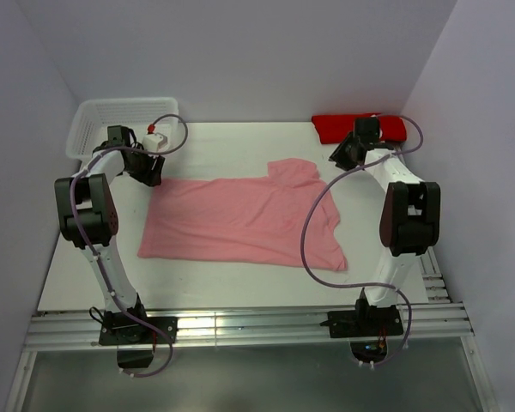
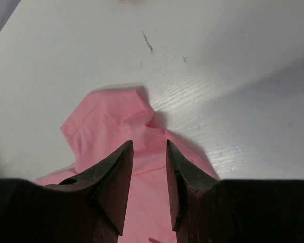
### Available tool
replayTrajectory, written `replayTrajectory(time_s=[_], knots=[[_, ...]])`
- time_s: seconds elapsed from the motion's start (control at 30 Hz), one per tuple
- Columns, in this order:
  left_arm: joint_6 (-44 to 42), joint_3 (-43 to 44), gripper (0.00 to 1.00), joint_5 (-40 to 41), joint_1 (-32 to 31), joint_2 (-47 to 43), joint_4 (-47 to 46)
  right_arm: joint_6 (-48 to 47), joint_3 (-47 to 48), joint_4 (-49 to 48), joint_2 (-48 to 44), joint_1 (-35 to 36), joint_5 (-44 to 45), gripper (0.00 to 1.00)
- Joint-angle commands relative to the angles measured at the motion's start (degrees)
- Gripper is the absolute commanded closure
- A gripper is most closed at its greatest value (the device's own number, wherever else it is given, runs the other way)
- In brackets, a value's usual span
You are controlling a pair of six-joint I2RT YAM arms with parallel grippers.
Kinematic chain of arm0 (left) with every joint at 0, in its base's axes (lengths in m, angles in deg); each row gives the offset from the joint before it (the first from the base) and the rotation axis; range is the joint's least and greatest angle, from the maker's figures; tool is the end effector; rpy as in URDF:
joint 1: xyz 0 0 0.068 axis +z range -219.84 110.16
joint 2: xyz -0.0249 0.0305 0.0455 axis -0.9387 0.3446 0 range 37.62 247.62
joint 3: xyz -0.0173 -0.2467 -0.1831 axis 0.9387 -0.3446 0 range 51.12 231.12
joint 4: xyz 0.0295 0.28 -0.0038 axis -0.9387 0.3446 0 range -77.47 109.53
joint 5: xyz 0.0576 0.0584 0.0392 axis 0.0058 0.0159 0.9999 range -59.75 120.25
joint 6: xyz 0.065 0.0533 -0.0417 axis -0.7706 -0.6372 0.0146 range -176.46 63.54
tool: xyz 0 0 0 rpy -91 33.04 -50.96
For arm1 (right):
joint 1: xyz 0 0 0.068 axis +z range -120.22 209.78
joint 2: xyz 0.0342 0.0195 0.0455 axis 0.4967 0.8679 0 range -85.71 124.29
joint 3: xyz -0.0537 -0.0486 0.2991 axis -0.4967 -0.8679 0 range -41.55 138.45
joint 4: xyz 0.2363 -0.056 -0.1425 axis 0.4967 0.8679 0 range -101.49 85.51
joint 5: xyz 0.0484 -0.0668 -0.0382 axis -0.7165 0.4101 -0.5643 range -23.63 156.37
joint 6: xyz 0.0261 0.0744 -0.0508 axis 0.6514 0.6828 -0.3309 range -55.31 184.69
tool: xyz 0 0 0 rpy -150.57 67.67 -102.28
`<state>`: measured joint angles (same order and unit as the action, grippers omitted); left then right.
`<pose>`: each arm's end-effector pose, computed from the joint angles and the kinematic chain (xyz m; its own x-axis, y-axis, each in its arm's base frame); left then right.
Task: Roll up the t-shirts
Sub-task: Fold the tshirt
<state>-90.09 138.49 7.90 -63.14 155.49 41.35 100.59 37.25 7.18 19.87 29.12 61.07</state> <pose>0.4983 0.0261 0.1642 -0.6643 0.4376 -0.6060 0.5435 0.8393 0.0102 0.4764 0.0022 0.2233 -0.6084 0.5911 -0.5296 0.3748 0.8022 0.4647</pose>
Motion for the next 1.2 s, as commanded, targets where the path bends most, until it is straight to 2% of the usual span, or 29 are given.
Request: replayTrajectory(time_s=[0.0,0.17,0.27,0.37,0.67,0.9,0.97,1.03,1.17], knots=[[-1.1,1.6,0.4,-2.4,-1.2,2.8,-4.9,-1.1,3.5,-0.4,2.5,-0.6,-0.4,0.6],[-2.0,-5.4,0.42,-0.6,-2.4,-0.3,-12.0,-1.1,3.6,-0.9,3.8,-0.6,-0.8,0.61],[-2.4,-9.7,0.39,-0.1,-2.7,-2.9,-16.3,-1.1,2.4,-1.5,3.6,-0.6,-0.8,0.61],[-1.9,-9.1,0.38,2.2,-3.4,-2.2,-17.0,-0.8,1.5,-2.2,3.6,-0.6,-1.0,0.62],[1.9,-5.1,0.38,2.4,-3.4,0.3,-17.0,-1.5,1.0,-1.9,3.8,-0.6,-0.8,0.65],[3.0,-3.4,0.52,2.5,-3.4,1.1,-15.2,-2.2,3.8,-0.5,5.6,-0.6,-1.2,0.66],[3.2,-3.4,0.58,2.3,-3.4,1.0,-14.8,-2.5,4.9,0.6,6.7,-0.6,-1.1,0.66],[3.6,-2.9,0.69,2.0,-3.4,1.0,-14.3,-2.9,6.5,1.2,8.0,-0.6,-1.2,0.64],[3.7,-2.8,0.82,1.8,-3.4,0.9,-13.6,-3.6,9.4,2.2,10.3,-0.5,-3.1,0.6]])
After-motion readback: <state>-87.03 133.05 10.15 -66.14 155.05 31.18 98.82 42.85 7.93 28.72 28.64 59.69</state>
